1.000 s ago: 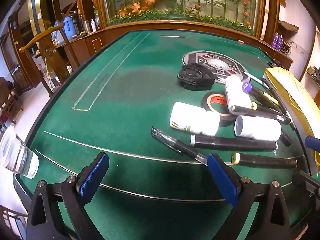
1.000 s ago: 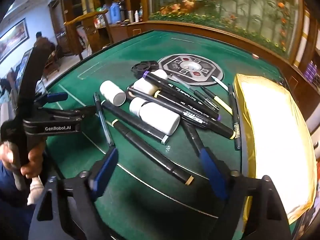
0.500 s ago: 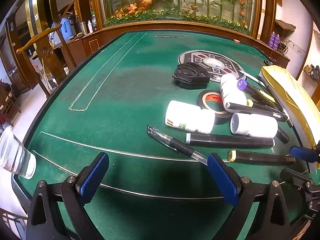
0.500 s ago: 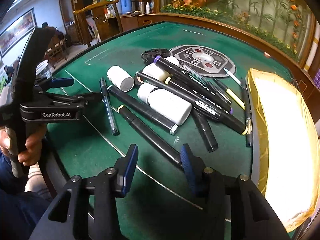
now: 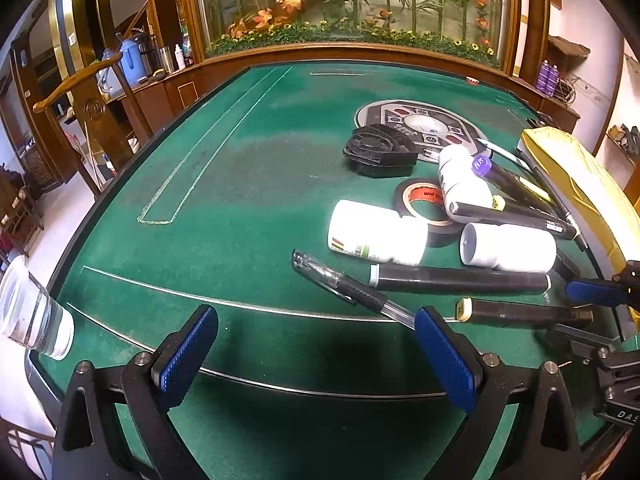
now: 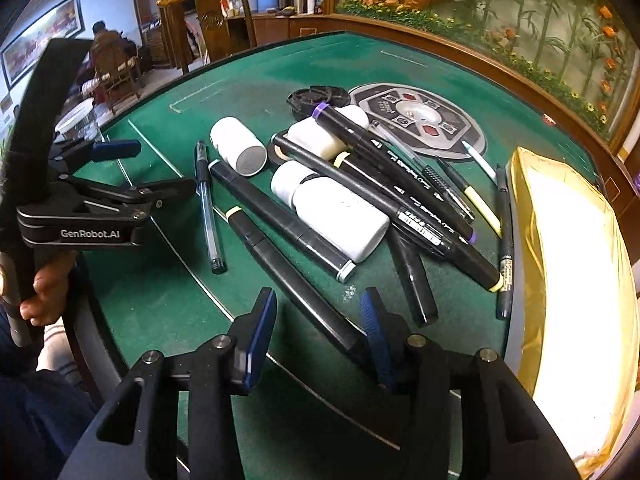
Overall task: Organize rigid objects
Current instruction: 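Grasp a black marker with the right tool while the left tool grasps a clear ballpoint pen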
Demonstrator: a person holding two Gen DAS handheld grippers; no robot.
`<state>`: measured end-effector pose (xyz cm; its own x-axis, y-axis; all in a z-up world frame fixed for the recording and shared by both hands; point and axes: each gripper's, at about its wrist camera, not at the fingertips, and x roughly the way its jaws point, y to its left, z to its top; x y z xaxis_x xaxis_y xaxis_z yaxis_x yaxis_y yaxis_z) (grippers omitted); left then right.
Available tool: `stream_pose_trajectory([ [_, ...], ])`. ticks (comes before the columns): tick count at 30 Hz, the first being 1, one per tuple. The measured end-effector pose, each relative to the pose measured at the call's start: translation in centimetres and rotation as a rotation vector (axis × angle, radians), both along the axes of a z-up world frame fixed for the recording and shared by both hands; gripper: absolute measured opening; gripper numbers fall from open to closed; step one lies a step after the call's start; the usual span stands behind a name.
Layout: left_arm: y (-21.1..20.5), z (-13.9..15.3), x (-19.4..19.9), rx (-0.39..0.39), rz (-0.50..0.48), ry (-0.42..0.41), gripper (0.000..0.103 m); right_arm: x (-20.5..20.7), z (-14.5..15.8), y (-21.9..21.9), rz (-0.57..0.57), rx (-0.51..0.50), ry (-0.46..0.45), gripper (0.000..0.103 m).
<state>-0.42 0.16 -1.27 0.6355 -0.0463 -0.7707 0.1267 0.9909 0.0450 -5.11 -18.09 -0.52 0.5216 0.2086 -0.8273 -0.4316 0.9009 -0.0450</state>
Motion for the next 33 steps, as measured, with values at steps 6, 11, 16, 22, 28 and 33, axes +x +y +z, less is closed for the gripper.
stream_pose_trajectory([
  [6,-0.4,0.1,-0.2,0.02,-0.015,-0.018,0.1,0.7,-0.5,0.7,0.025,-0.018,0.023,0.043],
  [11,-0.4,0.2,-0.2,0.018,-0.017,-0.018,0.1,1.3,-1.0,0.8,0.014,-0.012,0.043,0.035],
  [16,-0.4,0.1,-0.2,0.017,-0.017,-0.012,0.1,1.1,-1.1,0.6,0.003,0.01,0.043,0.033],
  [22,-0.4,0.0,-0.1,0.014,-0.017,-0.003,0.1,0.4,-1.1,1.0,0.02,0.01,0.049,0.028],
  [28,0.1,-0.4,0.4,-0.018,-0.011,0.031,0.1,0.2,-1.2,1.6,0.017,0.013,0.049,0.027],
  [33,0.7,-0.8,0.7,-0.056,-0.01,0.076,0.1,-0.1,-1.2,2.2,0.013,0.013,0.032,0.025],
])
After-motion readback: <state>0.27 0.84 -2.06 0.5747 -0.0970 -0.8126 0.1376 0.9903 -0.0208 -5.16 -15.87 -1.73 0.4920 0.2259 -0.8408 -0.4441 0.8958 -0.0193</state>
